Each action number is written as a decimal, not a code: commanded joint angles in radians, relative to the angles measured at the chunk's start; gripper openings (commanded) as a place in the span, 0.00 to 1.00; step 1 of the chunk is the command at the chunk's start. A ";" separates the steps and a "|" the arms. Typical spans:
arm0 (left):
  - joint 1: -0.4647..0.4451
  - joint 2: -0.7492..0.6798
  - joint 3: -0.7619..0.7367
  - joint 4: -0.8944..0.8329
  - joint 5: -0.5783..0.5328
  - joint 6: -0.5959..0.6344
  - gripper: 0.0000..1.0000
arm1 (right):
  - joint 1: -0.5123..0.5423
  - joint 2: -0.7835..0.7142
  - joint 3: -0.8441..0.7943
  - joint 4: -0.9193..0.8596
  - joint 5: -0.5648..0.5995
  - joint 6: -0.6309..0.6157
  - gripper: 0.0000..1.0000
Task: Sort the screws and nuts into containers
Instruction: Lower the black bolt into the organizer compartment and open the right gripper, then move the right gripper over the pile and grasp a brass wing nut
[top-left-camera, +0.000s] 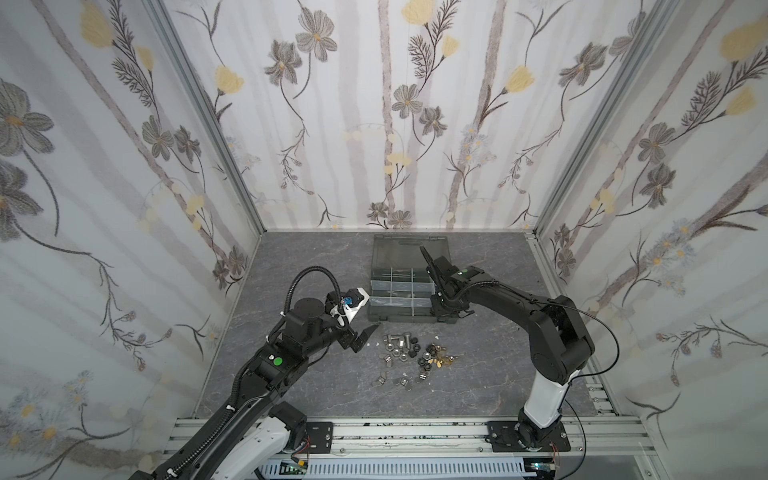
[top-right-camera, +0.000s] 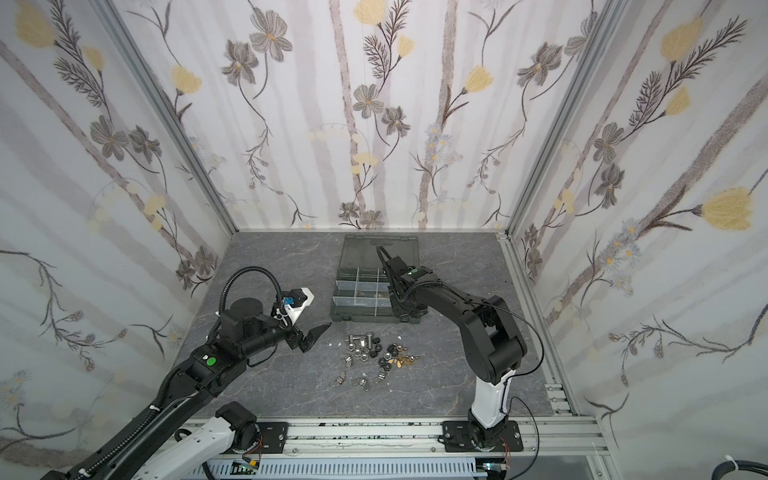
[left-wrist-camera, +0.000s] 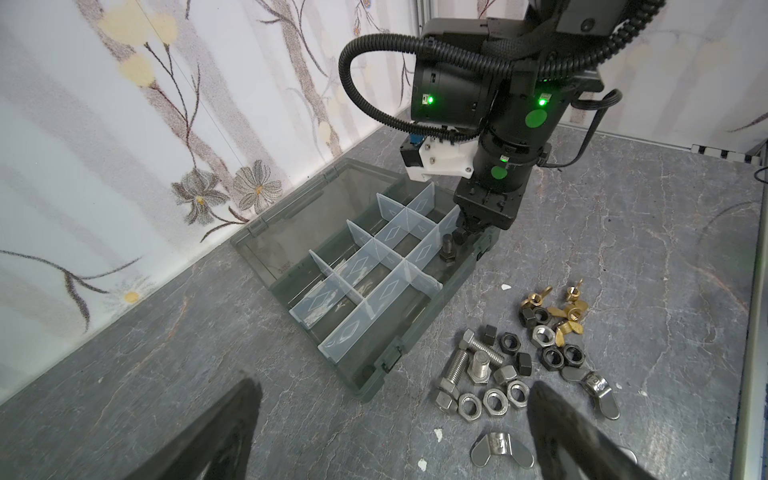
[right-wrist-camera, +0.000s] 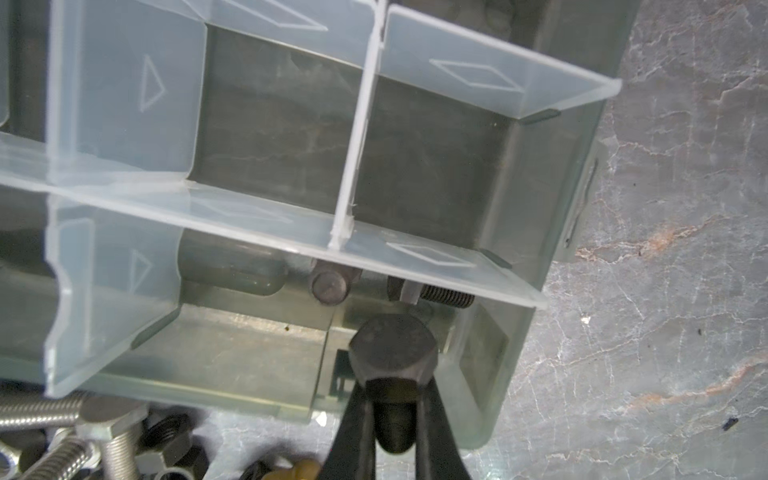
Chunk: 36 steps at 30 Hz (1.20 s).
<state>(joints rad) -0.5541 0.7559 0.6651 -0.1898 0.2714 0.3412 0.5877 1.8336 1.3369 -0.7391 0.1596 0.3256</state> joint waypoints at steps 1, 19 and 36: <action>-0.003 -0.009 -0.007 0.029 -0.005 0.015 1.00 | -0.003 0.015 0.002 0.000 0.003 -0.023 0.04; -0.003 -0.038 -0.037 0.049 -0.039 0.036 1.00 | -0.013 -0.008 -0.010 -0.022 -0.035 -0.018 0.30; -0.003 -0.031 -0.048 0.085 -0.038 0.056 1.00 | 0.106 -0.332 -0.212 -0.092 -0.163 0.108 0.32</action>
<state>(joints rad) -0.5564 0.7246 0.6224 -0.1493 0.2218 0.3885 0.6781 1.5253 1.1679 -0.8135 0.0502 0.3843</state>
